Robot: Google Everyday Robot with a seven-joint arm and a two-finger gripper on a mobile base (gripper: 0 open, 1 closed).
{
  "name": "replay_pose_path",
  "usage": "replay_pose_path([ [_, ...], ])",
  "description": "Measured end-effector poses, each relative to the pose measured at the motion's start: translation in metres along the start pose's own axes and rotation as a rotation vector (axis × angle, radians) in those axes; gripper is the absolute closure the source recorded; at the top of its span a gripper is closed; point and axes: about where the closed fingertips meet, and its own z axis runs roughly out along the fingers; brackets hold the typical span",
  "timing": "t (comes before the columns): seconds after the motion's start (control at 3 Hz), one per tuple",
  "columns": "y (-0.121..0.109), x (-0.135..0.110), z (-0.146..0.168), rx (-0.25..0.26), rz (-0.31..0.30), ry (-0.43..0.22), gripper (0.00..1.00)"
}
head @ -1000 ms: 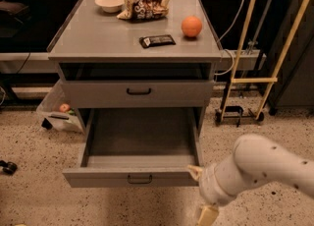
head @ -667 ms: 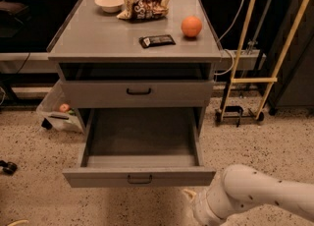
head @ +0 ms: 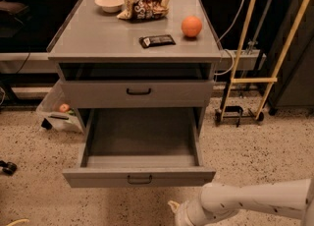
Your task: Close middle drawer
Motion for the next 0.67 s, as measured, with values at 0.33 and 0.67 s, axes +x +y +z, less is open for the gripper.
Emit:
replay_pose_path([
  [0.33,-0.021,-0.012,0.025,0.04,0.028,-0.024,0.0],
  [0.67,-0.044,-0.04,0.012,0.135,0.037,-0.066,0.0],
])
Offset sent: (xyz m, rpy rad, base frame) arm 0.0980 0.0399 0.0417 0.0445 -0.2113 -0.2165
